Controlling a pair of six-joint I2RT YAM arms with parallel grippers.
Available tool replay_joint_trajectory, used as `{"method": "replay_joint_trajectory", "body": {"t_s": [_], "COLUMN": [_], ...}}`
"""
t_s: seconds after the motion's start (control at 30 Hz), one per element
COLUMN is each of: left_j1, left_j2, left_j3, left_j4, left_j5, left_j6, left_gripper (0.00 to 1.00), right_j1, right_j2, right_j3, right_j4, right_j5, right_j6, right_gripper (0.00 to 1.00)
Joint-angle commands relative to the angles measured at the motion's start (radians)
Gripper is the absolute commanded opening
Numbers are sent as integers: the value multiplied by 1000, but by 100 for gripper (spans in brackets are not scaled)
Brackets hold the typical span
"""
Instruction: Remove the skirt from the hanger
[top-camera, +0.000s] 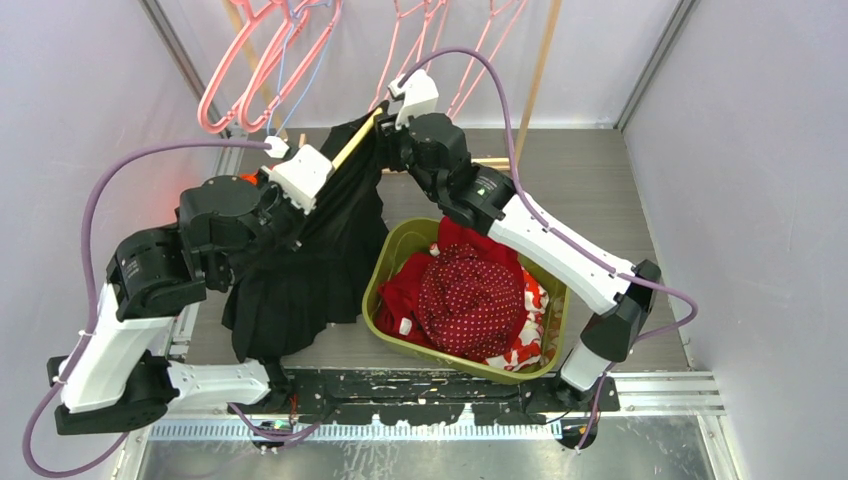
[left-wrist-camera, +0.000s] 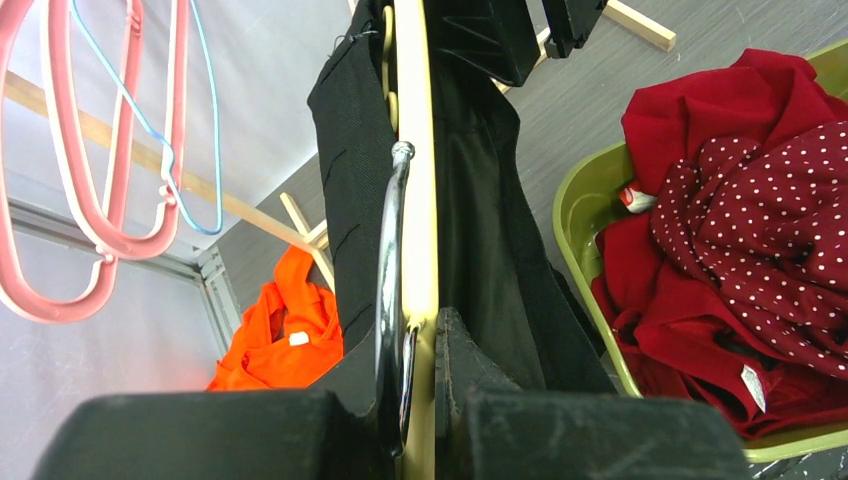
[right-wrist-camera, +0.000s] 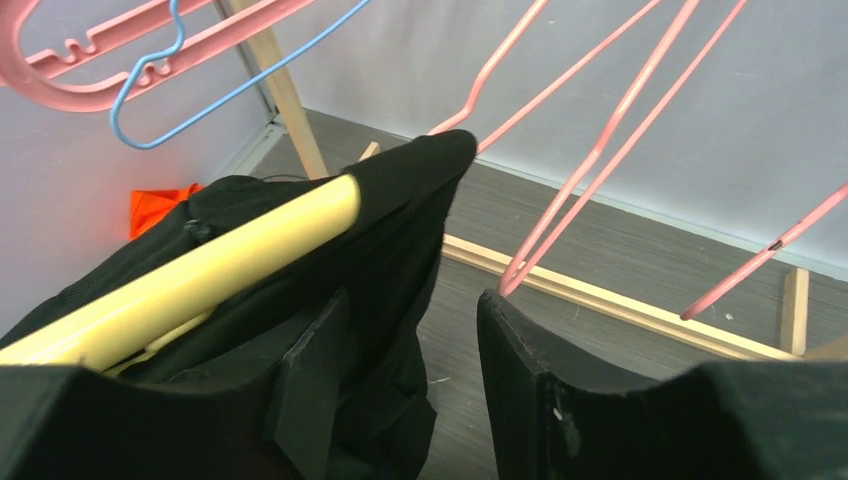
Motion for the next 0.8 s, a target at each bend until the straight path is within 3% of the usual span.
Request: {"method": "replay_joint_trajectory", "body": {"t_s": [0.0,0.3,0.77], "left_j1": [-3,-4,-4], "left_j2": [12,35,32], "left_j3": [18,14,13], "left_j4": [118,133,132], "left_j5": [-34,-37,-36], "left_j6": [18,52,41], "left_gripper": [0,0,0], "right_j1": [14,22,21], "right_j2": [-88,-142,-44], "right_j3": [-5,-23,28], "right_j4": [97,103,168], "right_j5": [-18,34,10], "right_j6": [13,3,26], "right_gripper": [56,56,56]}}
